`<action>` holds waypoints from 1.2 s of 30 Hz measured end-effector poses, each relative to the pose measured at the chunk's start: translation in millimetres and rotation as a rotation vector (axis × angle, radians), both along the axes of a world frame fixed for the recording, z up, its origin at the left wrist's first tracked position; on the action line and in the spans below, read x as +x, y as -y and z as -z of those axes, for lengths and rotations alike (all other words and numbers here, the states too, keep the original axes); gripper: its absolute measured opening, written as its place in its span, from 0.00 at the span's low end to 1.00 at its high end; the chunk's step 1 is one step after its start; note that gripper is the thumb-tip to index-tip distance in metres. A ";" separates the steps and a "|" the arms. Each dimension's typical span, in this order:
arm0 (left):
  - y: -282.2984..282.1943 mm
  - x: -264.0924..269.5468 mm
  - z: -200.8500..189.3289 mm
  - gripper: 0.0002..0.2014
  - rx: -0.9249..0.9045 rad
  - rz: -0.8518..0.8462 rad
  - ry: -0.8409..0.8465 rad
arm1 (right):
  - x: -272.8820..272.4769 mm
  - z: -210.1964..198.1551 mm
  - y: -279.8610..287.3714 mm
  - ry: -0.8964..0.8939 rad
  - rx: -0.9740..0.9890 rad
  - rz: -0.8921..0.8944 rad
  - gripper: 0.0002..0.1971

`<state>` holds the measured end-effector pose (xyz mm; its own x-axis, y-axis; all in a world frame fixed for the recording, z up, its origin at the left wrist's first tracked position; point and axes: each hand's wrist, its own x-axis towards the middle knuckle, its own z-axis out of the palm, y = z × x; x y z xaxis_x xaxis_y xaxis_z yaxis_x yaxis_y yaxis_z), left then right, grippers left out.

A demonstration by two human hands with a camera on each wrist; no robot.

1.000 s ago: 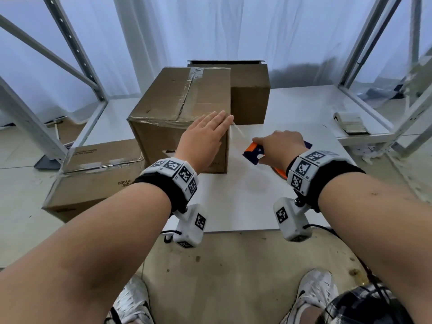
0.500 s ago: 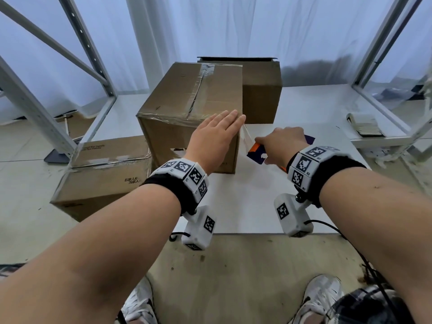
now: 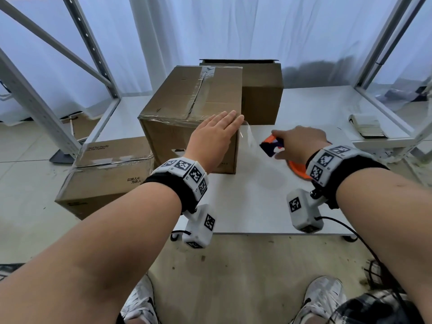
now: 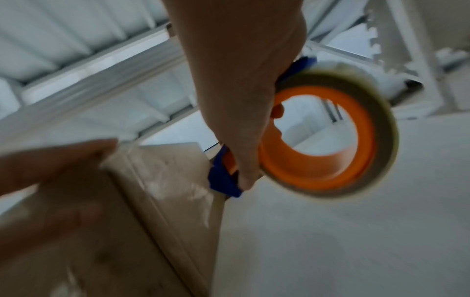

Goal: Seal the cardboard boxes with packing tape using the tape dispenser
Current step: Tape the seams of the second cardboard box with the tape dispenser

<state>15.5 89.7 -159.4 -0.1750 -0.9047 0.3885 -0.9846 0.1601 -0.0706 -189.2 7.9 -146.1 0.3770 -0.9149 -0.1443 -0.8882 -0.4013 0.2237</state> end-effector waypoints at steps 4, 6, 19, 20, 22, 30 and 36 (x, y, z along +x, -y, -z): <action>-0.6 -2.4 0.2 0.27 -0.003 -0.007 -0.008 | -15.0 1.1 5.4 0.604 0.259 0.173 0.33; -2.4 -0.5 -1.0 0.28 0.012 -0.003 0.005 | -22.3 8.0 10.9 0.835 0.356 0.237 0.33; -5.0 -1.7 -4.8 0.33 0.106 -0.008 0.059 | -7.8 51.3 31.2 0.461 0.245 0.276 0.37; -5.0 -1.6 -5.4 0.32 0.112 -0.005 0.058 | -2.8 49.0 31.1 0.497 0.203 0.244 0.36; -5.7 -2.1 -8.6 0.30 0.126 0.001 0.017 | 12.8 37.5 26.8 0.702 0.073 0.111 0.31; -17.6 54.0 -44.1 0.19 -0.009 -0.092 -0.402 | 81.2 -8.2 -29.9 0.876 -0.081 -0.305 0.36; -39.6 113.1 -48.4 0.22 0.187 -0.361 -0.565 | 90.4 -6.1 -37.0 0.725 -0.082 -0.268 0.31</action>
